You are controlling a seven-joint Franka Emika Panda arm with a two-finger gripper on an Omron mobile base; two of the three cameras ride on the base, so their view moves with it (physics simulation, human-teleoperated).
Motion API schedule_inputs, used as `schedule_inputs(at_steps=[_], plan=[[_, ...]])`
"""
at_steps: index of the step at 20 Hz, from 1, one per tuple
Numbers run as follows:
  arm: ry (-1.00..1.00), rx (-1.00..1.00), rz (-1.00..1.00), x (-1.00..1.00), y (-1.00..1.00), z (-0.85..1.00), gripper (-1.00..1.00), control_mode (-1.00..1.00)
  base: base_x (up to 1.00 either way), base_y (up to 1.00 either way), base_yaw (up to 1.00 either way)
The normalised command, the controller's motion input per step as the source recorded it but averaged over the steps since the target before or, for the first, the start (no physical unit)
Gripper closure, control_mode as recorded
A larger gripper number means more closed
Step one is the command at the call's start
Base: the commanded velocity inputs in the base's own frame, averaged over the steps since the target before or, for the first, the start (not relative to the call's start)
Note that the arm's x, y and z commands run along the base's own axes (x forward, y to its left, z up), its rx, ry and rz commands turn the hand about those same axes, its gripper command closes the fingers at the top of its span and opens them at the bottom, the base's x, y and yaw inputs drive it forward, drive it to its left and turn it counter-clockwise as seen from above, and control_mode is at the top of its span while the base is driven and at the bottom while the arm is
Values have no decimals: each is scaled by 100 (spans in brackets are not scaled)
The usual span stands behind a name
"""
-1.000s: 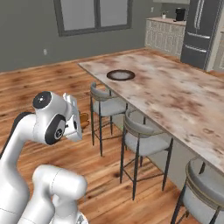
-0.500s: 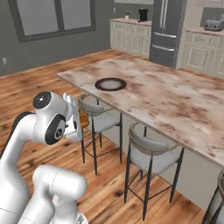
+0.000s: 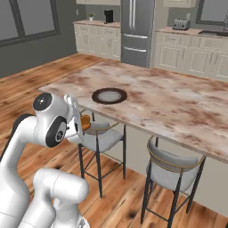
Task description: Move the hot dog bun to the plate on the dining table and place the condiment next to that plate. Then navigate to the fridge and take the sausage and place it on the plate as well.
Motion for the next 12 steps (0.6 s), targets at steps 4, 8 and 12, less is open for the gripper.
schedule_inputs(at_steps=[4, 8, 12], plan=[[0, 0, 0, 0, 0, 0, 100, 100, 85, 87, -49], [0, 0, 0, 0, 0, 0, 100, 100, 83, 82, -49], [0, 0, 0, 0, 0, 0, 100, 100, 82, 79, -46]])
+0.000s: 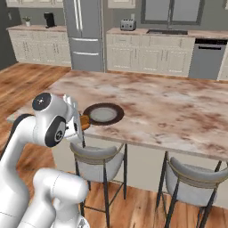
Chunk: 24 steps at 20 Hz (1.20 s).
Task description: Move the hot dog bun to the plate on the dining table and place the condiment next to that plate. Then navigate to the fridge and take the sausage and place it on the plate as well.
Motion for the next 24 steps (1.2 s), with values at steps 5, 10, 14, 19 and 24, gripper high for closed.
schedule_inputs(at_steps=[5, 10, 14, 19, 24], plan=[[0, 0, 0, 0, 0, 0, 100, 100, 82, 30, -27], [0, 0, 0, 0, 0, 0, 100, 100, 80, 0, -2], [15, 0, 0, 99, 0, -12, 100, -100, 0, 0, 0], [31, 0, 0, 100, 17, -34, 100, -100, 0, 0, 0], [33, 0, 0, 100, 17, -38, 100, -100, 0, 0, 0]])
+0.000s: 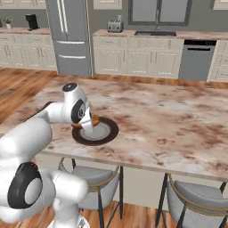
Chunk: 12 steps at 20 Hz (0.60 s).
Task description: Move the hot dog bun to the plate on the dining table and place the condiment next to that plate. Then navigate to the fridge and take the sausage and place it on the plate as well.
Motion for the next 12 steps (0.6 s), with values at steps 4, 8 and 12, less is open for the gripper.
schedule_inputs(at_steps=[4, 8, 12], plan=[[20, 0, 0, 89, 4, -21, 100, -100, 0, 0, 0], [6, 0, 0, 54, 0, -29, 100, -100, 0, 0, 0], [0, 0, 0, 34, 0, -41, 100, -100, 0, 0, 0]])
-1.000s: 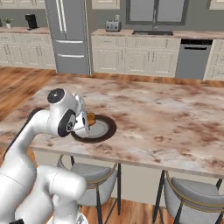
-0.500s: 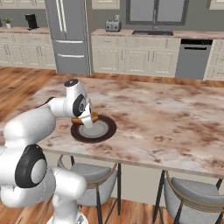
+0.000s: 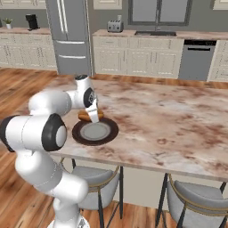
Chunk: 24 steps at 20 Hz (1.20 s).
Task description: Move the hot dog bun to the plate on the dining table and place the condiment next to that plate. Then navigate to the fridge and take the sausage and place it on the plate as well.
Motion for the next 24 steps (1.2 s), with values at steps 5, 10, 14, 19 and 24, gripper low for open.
schedule_inputs(at_steps=[5, 10, 14, 19, 24], plan=[[2, 0, 0, 30, 6, -52, 100, -100, 0, 0, 0], [4, 0, 0, 22, 5, -48, 100, -100, 0, 0, 0], [6, 0, 0, 18, 4, -42, 100, -100, 0, 0, 0], [1, 0, 1, 2, 0, -32, 100, -100, 0, 0, 0], [0, 0, 0, 0, 0, -26, -100, -100, 0, 0, 0]])
